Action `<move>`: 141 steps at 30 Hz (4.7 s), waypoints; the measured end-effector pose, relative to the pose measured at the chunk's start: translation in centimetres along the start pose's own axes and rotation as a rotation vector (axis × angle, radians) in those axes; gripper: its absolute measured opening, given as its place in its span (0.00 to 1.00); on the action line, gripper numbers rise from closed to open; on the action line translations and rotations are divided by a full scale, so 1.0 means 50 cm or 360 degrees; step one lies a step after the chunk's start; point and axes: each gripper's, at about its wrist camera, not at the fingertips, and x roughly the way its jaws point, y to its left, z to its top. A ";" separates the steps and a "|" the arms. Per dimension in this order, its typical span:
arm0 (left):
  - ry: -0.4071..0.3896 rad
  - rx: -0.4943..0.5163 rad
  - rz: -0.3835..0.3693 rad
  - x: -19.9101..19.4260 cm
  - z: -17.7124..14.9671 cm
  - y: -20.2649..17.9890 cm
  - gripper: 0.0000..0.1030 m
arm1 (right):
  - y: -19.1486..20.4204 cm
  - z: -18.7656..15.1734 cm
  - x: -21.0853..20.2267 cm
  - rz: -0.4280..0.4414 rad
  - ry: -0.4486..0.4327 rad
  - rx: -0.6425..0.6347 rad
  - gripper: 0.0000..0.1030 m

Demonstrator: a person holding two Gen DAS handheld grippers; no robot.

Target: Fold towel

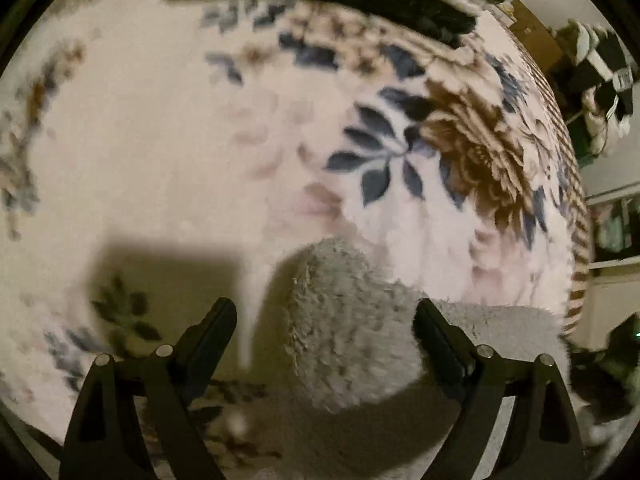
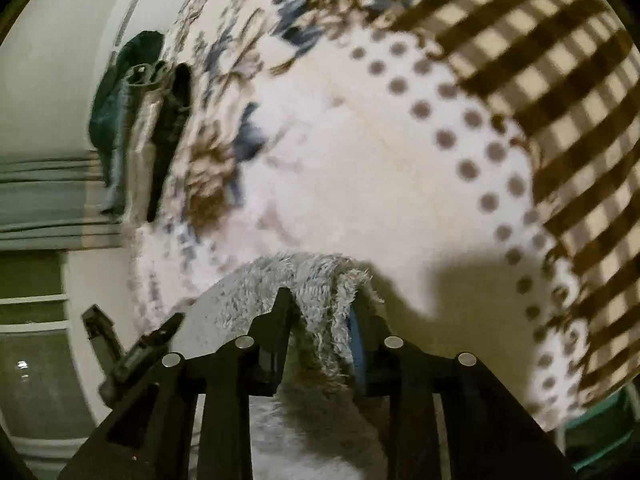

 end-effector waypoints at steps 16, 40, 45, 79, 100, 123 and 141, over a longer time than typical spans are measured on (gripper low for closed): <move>-0.0140 0.0009 -0.0030 -0.128 -0.147 -0.014 0.88 | -0.138 -0.176 -0.116 0.0174 0.0102 0.0385 0.66; -0.0029 0.0118 -0.0009 -0.119 -0.226 -0.019 0.88 | -0.118 -0.246 -0.140 -0.0039 0.0036 0.0202 0.59; -0.0081 0.0103 -0.0020 -0.122 -0.192 -0.027 0.88 | -0.053 -0.148 -0.153 0.0053 -0.0092 0.0042 0.64; 0.0087 -0.0119 -0.0594 0.018 -0.216 0.074 0.91 | -0.093 -0.147 0.135 0.0468 0.0565 -0.0089 1.00; -0.0183 -0.0084 -0.0706 -0.263 -0.153 -0.003 0.35 | 0.068 -0.141 0.012 0.0517 0.0367 -0.0052 0.44; -0.0464 -0.0127 -0.0638 -0.320 0.736 0.095 0.36 | 0.860 0.488 0.225 0.0549 0.0142 -0.0332 0.44; -0.0531 0.0035 0.0131 -0.351 0.696 0.092 0.88 | 0.952 0.514 0.247 -0.0235 -0.0074 -0.0621 0.95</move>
